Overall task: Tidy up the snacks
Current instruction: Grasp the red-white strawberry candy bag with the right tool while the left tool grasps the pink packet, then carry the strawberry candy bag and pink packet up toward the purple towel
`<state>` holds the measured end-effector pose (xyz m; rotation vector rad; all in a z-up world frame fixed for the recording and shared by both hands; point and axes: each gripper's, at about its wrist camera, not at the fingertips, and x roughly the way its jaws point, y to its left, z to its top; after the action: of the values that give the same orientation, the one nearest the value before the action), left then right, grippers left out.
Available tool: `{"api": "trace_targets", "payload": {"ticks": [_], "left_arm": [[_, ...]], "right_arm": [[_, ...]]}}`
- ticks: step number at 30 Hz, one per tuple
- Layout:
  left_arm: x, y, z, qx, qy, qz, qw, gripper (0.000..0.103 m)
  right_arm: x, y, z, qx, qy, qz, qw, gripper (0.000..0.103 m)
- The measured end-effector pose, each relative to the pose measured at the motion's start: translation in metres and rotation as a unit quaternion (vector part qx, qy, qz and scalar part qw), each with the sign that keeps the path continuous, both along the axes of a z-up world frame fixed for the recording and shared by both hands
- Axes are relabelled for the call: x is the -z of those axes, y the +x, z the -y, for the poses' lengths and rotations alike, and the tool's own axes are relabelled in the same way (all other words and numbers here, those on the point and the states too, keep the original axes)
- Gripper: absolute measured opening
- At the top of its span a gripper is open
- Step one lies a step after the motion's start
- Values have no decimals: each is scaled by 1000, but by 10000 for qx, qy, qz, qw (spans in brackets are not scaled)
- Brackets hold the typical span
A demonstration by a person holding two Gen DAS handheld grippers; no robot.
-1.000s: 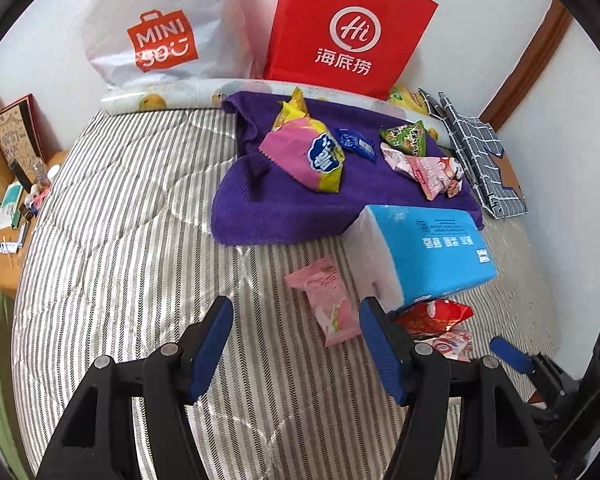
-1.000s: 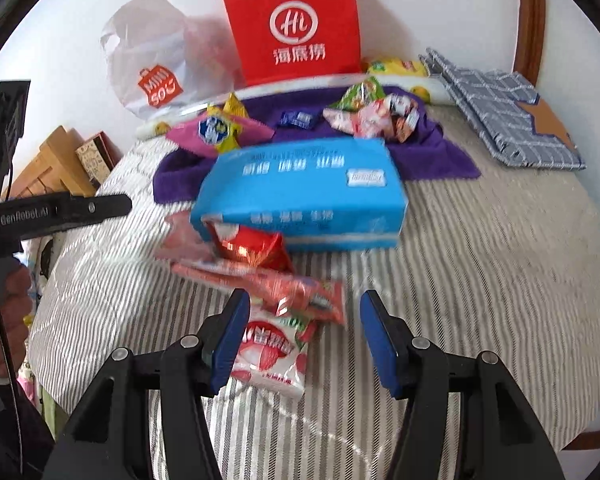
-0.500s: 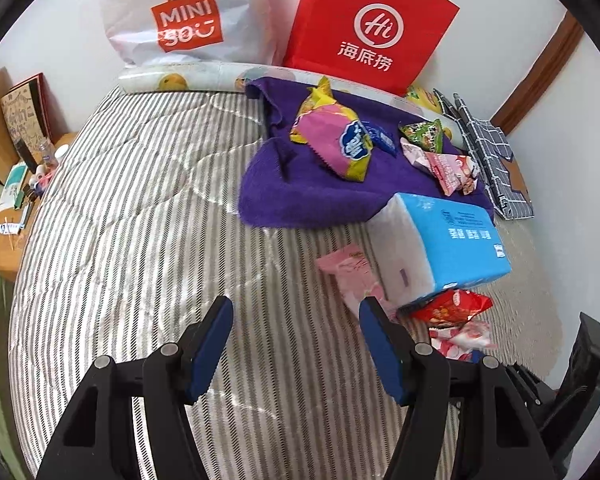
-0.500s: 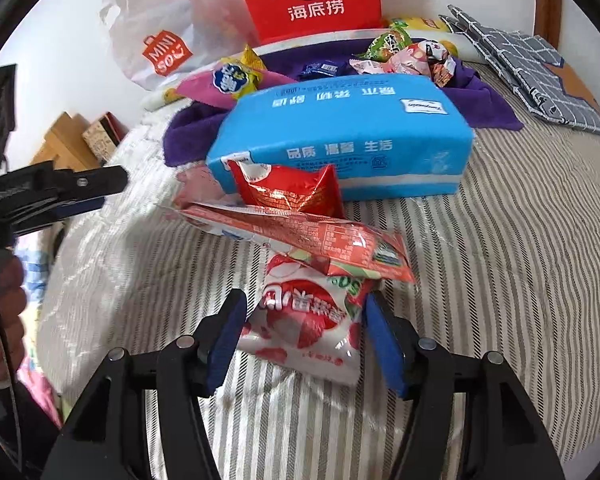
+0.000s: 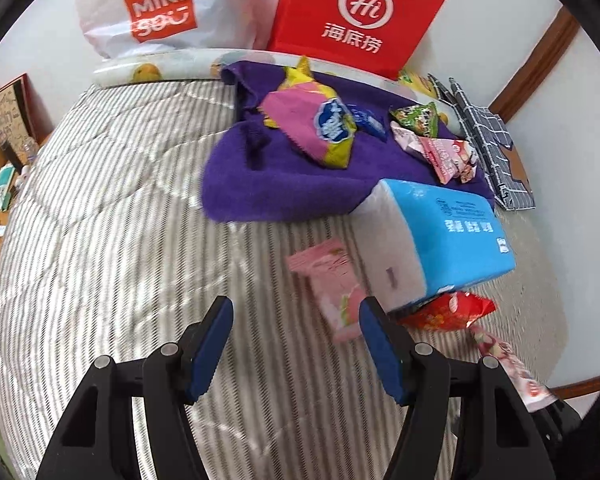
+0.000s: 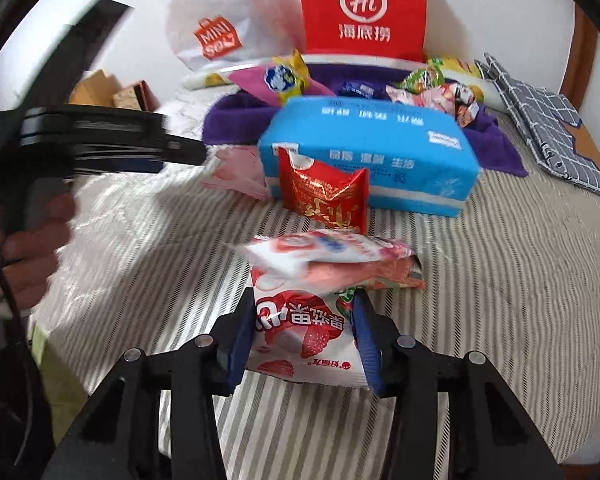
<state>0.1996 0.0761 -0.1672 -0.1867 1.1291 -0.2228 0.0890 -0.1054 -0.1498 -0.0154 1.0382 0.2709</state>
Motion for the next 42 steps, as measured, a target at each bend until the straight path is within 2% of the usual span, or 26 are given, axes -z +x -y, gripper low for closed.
{"api": "trace_targets", "payload": {"ticks": [8, 13, 14, 17, 20, 21, 28, 33, 38, 42], "left_arm": [[13, 20, 27, 23, 250, -156, 9996, 62], [22, 26, 38, 62, 314, -225, 9992, 61], [23, 27, 39, 52, 322, -220, 9992, 58], [28, 28, 41, 61, 322, -268, 9991, 48], [28, 28, 40, 71, 292, -217, 9993, 30], [28, 27, 38, 77, 231, -224, 9995, 29], [23, 19, 29, 69, 365, -146, 9992, 29], [28, 17, 36, 83, 642, -23, 9979, 37], [28, 12, 39, 35, 826, 216, 9963, 33], [29, 9, 39, -18, 827, 440, 9956, 33]], "right_arm": [[-45, -9, 28, 168, 269, 541, 9980, 47], [-52, -7, 43, 283, 249, 693, 9969, 47], [-52, -6, 48, 337, 227, 707, 9967, 47], [-47, 1, 63, 539, 172, 650, 9963, 47], [-36, 8, 77, 733, 72, 529, 9959, 47], [-33, 10, 82, 791, 51, 491, 9956, 47], [-4, 25, 120, 1353, -132, 264, 9904, 47], [16, 36, 140, 1627, -182, 103, 9865, 47], [33, 43, 149, 1731, -139, 14, 9848, 48], [34, 48, 149, 1739, -210, 190, 9844, 49]]}}
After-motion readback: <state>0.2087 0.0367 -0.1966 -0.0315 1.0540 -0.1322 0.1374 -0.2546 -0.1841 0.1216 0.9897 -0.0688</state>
